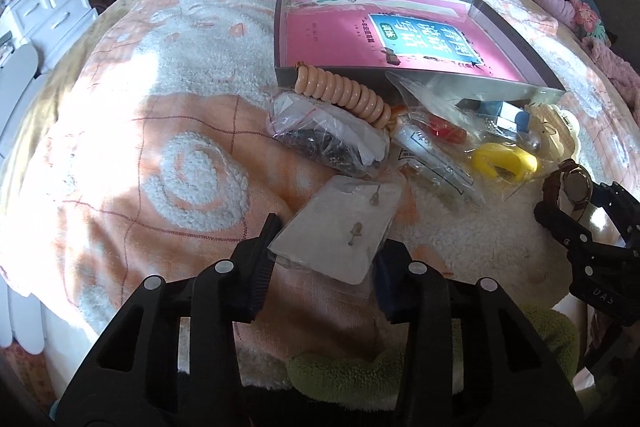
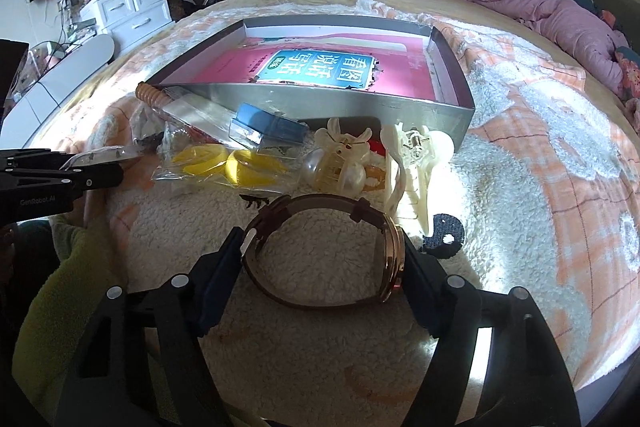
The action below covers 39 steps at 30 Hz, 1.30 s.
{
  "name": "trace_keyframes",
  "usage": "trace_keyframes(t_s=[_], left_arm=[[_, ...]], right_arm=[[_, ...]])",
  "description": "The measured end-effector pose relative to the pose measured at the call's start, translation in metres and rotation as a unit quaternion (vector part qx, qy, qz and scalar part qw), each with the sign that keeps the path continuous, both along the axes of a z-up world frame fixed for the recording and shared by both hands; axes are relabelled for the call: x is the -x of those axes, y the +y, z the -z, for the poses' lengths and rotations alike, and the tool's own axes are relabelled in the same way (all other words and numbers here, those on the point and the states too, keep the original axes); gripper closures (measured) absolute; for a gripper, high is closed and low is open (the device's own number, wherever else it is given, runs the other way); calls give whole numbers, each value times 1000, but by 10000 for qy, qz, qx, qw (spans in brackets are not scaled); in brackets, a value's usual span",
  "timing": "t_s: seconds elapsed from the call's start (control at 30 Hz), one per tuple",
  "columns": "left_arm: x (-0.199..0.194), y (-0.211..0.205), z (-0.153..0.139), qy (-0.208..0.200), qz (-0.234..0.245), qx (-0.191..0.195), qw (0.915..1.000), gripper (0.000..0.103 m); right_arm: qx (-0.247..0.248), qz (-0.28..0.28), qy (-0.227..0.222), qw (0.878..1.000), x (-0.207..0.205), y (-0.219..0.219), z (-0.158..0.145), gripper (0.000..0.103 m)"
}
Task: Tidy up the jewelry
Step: 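Grasp the brown leather watch with the right tool while the left tool grasps the white earring card, then carry the watch with the right tool while the left carries the card into the grey box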
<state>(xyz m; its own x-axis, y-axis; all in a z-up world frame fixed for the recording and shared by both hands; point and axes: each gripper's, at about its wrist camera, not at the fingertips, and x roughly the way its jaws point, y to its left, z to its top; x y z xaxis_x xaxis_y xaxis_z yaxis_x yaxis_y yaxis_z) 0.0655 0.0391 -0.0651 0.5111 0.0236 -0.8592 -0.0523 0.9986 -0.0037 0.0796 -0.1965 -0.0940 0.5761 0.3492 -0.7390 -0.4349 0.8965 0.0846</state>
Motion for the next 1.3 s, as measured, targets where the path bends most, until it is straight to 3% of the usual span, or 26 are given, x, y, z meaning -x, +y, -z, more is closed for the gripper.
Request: trace_keyframes(t_s=[0.2, 0.53, 1.0, 1.3], left_arm=[[20, 7, -18, -218, -31, 326, 9992, 70], [26, 20, -62, -734, -170, 401, 9963, 70], [-37, 25, -83, -844, -196, 492, 9950, 70], [-86, 18, -82, -839, -159, 425, 9954, 70]], right_arm=[[-277, 11, 105, 9996, 12, -19, -9, 32], [-576, 61, -165, 9982, 15, -42, -53, 32], [-508, 44, -637, 9967, -43, -39, -95, 32], [-369, -71, -435, 9983, -102, -20, -92, 31]])
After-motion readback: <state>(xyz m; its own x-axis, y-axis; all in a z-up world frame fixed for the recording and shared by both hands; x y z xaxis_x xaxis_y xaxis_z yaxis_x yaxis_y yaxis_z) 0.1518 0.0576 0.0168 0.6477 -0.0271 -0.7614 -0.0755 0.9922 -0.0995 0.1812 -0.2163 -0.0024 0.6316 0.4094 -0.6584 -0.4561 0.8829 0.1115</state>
